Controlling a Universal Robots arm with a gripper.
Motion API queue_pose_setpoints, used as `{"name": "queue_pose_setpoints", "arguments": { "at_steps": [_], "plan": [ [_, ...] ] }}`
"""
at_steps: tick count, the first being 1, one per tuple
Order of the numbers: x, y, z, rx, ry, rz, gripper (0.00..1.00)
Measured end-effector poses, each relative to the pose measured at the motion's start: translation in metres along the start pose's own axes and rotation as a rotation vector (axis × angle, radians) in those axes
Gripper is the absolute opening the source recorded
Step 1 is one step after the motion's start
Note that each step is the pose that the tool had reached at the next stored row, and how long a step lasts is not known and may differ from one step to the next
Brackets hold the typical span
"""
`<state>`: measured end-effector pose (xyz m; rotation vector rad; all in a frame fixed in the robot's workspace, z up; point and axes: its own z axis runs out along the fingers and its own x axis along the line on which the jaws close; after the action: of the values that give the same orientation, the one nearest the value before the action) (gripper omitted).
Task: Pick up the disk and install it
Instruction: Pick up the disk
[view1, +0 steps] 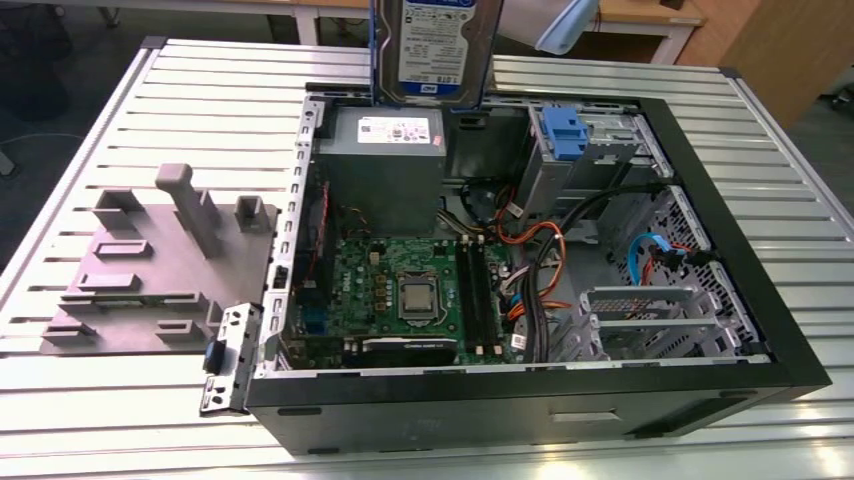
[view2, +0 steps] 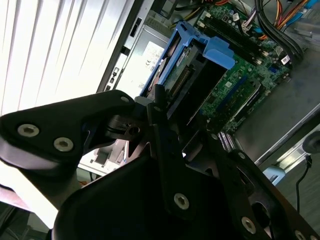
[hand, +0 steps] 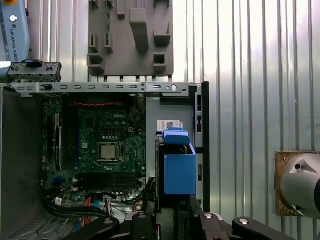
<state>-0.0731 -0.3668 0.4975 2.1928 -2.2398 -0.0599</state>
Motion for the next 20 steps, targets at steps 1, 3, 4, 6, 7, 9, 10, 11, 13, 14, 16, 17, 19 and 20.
{"name": "queue_pose_setpoints", "arguments": {
  "at_steps": [1, 3, 4, 6, 7, 9, 10, 11, 13, 14, 16, 17, 19, 20],
  "plan": [
    [0.0009, 0.0, 0.0, 0.0, 0.0, 0.0, 0.35],
    [0.0024, -0.0001, -0.0001, 0.0, 0.0, 0.0, 0.35],
    [0.0028, 0.0, 0.0, 0.0001, -0.0001, 0.0, 0.35],
    [0.0028, -0.0001, -0.0001, 0.0, 0.0001, 0.0, 0.35],
    [0.0029, -0.0001, -0.0001, 0.0, 0.0, 0.0, 0.35],
    [0.0029, -0.0001, -0.0001, 0.0, 0.0, 0.0, 0.35],
    [0.0031, -0.0001, 0.0, 0.0001, -0.0001, 0.0, 0.35],
    [0.0035, -0.0001, -0.0001, 0.0, -0.0001, 0.0, 0.35],
    [0.0043, -0.0001, -0.0001, 0.0, 0.0, 0.0, 0.35],
    [0.0048, -0.0001, -0.0001, 0.0, 0.0, 0.0, 0.35],
    [0.0061, -0.0001, -0.0001, 0.0, 0.0, 0.0, 0.35],
    [0.0067, -0.0001, -0.0002, 0.0, 0.0, 0.0, 0.35],
    [0.0079, -0.0002, -0.0002, 0.0, 0.0, 0.0, 0.35],
    [0.0085, -0.0002, -0.0002, 0.0, 0.0, 0.0, 0.35]
  ]
}}
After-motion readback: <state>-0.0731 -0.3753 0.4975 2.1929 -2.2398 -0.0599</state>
